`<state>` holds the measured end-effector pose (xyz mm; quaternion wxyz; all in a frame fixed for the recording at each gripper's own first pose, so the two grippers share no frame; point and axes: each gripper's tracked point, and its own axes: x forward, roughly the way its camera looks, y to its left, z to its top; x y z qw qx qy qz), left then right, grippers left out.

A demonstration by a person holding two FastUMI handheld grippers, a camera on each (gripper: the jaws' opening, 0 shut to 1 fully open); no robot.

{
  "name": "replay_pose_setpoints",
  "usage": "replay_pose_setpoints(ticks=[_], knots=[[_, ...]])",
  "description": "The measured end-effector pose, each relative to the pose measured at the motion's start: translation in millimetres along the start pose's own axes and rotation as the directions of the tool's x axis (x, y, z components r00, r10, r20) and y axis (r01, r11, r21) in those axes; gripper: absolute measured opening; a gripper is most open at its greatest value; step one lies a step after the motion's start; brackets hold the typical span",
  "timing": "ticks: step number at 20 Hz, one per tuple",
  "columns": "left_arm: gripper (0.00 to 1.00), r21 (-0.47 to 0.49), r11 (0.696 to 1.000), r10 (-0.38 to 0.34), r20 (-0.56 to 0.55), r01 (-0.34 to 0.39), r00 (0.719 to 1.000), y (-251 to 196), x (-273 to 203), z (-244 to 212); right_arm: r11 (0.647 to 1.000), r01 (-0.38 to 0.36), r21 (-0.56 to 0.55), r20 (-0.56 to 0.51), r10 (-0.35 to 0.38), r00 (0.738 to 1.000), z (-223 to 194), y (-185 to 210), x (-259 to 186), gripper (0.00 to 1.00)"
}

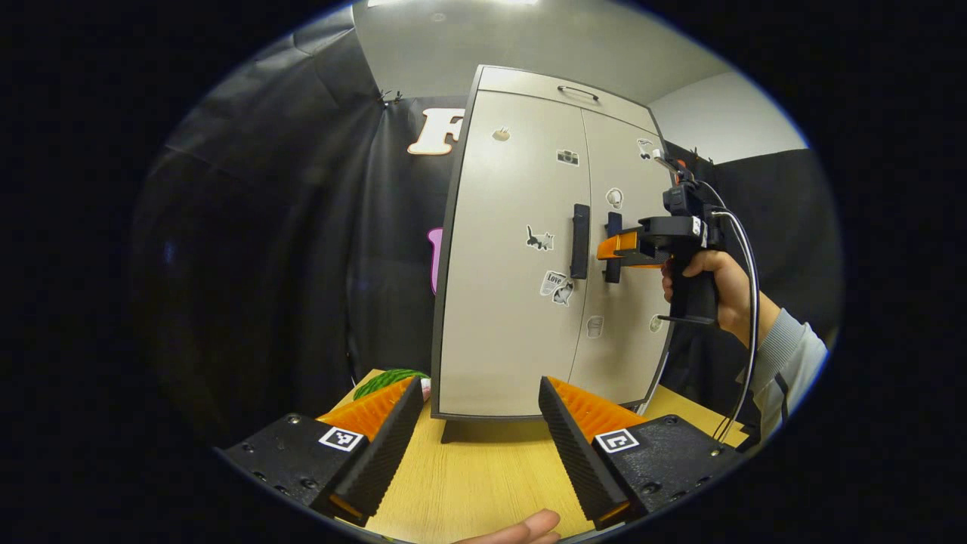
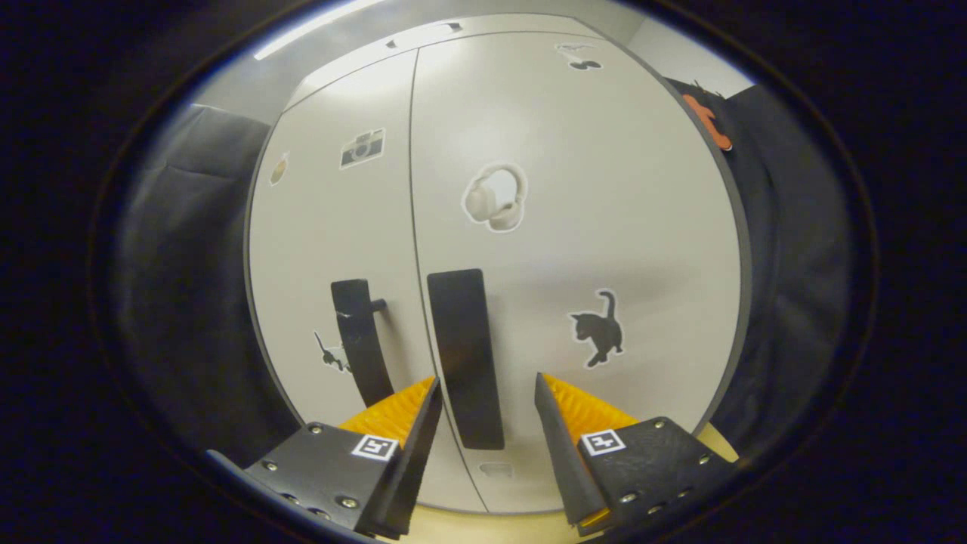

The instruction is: Open the right door of the double-door shoe cabinet with the right hand, and open the left door with the left hand.

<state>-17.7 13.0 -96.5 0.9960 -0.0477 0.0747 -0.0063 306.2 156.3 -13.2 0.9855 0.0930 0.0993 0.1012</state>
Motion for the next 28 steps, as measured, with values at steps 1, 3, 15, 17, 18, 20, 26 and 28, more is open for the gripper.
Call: replay_pose_setpoints(ticks=[1, 3, 15, 17, 18, 20, 26, 28], knots=[[0.96, 0.001, 1.000, 0.002, -0.001, -0.002, 1.000, 2.4, 1.4, -0.7, 1.000, 0.028, -0.008, 0.000, -0.028, 1.000, -0.1, -2.6, 2.2, 0.64], [0.96, -0.002, 1.000, 0.003, -0.005, -0.003, 1.000, 1.8, 2.3, -3.1, 0.999, 0.032, -0.022, 0.010, -0.032, 0.999, 2.3, 0.9, 2.4, 0.44], [0.96, 0.014, 1.000, 0.001, -0.009, -0.001, 1.000, -8.6, -5.9, -1.6, 0.998, -0.021, -0.059, -0.013, 0.020, 1.000, -0.2, -6.3, -45.7, 0.11], [0.96, 0.018, 1.000, -0.003, -0.008, 0.003, 1.000, -12.5, -9.8, -0.9, 0.998, -0.031, -0.061, -0.014, 0.030, 0.999, 0.8, -8.3, -54.7, 0.11], [0.96, 0.021, 1.000, -0.005, -0.007, 0.005, 1.000, -12.9, -11.5, -0.3, 0.997, -0.031, -0.064, -0.017, 0.030, 0.999, 0.7, -9.1, -60.4, 0.11], [0.92, 0.024, 1.000, 0.000, -0.006, 0.000, 1.000, -12.5, -13.5, 0.6, 0.996, -0.027, -0.086, -0.006, 0.027, 1.000, 1.8, -12.2, -67.5, 0.11], [0.96, 0.028, 1.000, 0.003, -0.003, -0.003, 1.000, -12.7, -17.7, 1.9, 0.994, -0.075, -0.083, 0.004, 0.075, 0.997, 5.1, -18.1, -84.2, 0.11], [0.96, 0.031, 1.000, -0.003, -0.008, 0.003, 1.000, -14.4, -18.0, 0.4, 0.993, -0.068, -0.101, 0.012, 0.069, 0.998, 6.7, -23.4, -86.4, 0.11]])
